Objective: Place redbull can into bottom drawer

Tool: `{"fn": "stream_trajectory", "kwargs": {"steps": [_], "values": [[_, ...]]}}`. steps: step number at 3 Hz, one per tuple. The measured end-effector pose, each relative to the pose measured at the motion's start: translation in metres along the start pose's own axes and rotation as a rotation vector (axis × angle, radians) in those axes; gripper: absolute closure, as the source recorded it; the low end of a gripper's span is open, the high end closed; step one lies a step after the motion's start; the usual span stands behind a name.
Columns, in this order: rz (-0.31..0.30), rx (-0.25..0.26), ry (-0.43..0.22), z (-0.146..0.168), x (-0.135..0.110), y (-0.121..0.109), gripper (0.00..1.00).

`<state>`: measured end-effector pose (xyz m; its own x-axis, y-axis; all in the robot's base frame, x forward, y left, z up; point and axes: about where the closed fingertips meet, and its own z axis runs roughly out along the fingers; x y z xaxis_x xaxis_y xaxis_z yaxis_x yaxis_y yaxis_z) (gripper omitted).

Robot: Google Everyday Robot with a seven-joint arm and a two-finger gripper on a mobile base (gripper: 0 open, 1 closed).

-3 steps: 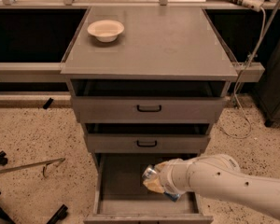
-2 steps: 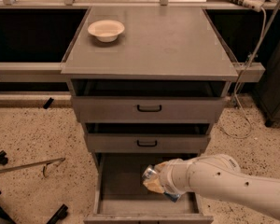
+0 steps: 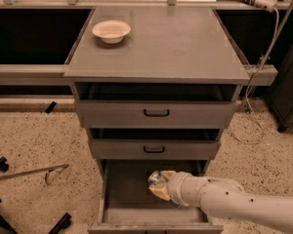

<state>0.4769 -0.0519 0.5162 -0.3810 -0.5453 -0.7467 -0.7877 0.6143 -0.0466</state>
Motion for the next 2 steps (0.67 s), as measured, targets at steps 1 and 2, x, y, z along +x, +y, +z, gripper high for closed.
{"fn": "stream_trajectory", "kwargs": {"steps": [1,2], "values": [[-0.064,0.081,-0.122,0.055,-0.003,-0.056,1.00],[-0.079,0.080,-0.175,0.118,-0.001,-0.084,1.00]]}}
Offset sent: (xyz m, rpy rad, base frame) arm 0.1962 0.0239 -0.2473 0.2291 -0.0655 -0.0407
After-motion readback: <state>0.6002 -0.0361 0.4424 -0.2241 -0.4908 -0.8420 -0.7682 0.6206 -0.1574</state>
